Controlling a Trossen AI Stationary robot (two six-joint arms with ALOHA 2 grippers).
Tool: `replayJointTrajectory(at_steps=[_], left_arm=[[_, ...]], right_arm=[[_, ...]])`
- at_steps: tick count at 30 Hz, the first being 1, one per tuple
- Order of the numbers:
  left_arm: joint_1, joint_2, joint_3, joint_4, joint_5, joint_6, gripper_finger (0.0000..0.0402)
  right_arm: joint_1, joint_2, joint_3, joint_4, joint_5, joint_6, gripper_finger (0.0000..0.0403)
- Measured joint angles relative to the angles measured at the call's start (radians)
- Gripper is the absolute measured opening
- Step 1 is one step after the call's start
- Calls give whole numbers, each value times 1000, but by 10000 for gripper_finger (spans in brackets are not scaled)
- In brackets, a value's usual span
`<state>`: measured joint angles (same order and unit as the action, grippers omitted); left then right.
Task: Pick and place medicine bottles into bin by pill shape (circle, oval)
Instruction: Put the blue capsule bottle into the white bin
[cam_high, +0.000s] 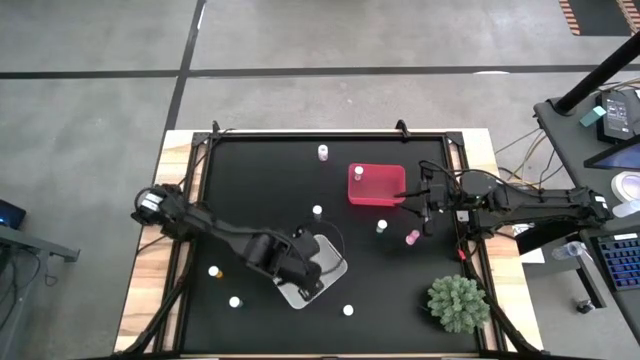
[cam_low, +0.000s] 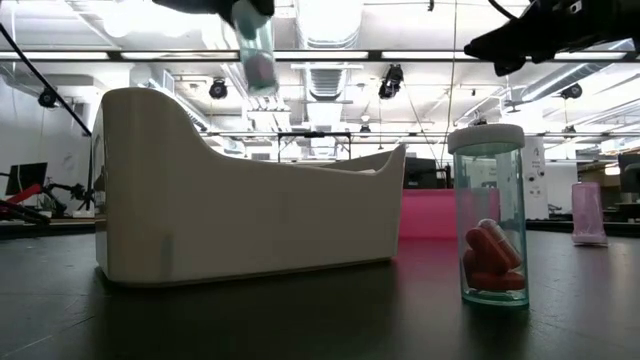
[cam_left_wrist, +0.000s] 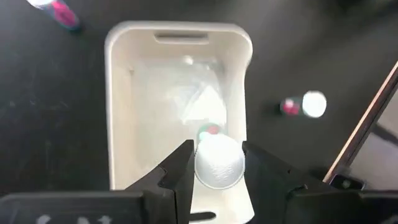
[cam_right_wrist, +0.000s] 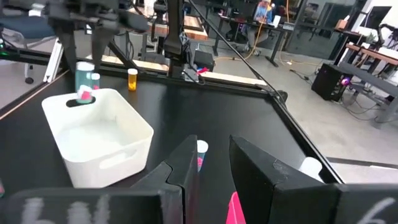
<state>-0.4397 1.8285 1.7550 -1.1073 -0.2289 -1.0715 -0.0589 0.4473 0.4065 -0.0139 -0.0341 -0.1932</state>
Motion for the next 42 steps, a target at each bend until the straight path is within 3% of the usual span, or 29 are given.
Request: replayJointTrajectory(at_steps=[18,42], left_arm=[[-30,146,-15,-84,65,0,104],[8,150,-147,-6,73,-74,104]], right_arm=[[0,0,0,42,0,-80,84],[0,0,0,48,0,-87,84]])
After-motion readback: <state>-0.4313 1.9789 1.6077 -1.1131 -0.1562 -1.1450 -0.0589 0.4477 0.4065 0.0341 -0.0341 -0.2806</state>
